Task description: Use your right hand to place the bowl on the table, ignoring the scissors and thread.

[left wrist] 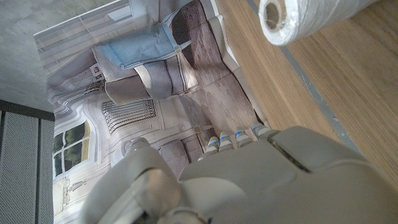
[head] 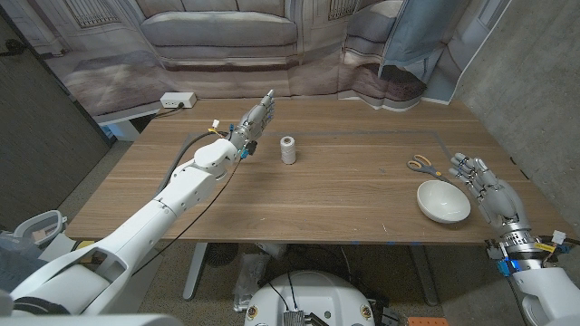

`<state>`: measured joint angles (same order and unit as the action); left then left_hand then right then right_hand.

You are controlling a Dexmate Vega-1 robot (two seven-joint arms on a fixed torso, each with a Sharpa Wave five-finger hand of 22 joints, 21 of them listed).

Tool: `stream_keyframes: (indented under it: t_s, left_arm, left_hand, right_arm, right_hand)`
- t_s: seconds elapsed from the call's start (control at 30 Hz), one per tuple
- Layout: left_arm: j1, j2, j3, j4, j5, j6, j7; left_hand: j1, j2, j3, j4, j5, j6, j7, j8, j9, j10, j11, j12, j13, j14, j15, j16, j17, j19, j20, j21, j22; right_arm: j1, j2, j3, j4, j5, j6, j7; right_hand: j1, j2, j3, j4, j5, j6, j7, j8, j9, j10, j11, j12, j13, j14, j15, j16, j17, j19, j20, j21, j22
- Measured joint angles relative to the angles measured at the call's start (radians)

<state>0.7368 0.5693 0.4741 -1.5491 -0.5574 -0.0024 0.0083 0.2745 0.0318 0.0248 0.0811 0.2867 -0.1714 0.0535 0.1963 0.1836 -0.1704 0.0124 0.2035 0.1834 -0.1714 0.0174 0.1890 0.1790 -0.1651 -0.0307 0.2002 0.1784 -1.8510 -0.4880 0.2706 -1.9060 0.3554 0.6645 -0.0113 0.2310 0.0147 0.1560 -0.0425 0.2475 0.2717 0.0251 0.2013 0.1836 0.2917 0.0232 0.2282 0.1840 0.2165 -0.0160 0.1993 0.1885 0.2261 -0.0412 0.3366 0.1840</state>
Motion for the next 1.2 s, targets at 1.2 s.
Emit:
stream_keyframes:
  t_s: [1.2]
  left_arm:
    - [-0.009,0.021,0.004,0.002,0.021,-0.006,-0.02]
  left_hand:
    - [0.005,0.004,-0.004,-0.004,0.0,0.0,0.0,0.004,0.0,0.0,0.0,0.0,0.0,0.0,0.0,0.0,0.0,0.0,0.0,0.0,-0.002]
  right_arm:
    - [-0.037,0.058,0.006,-0.015,-0.135,0.009,-0.05]
  right_hand:
    - [0.012,-0.001,0.002,-0.01,0.0,0.021,-0.011,0.0,0.0,0.018,-0.018,0.0,0.0,0.012,-0.013,0.0,0.0,0.011,0.0,-0.008,0.0]
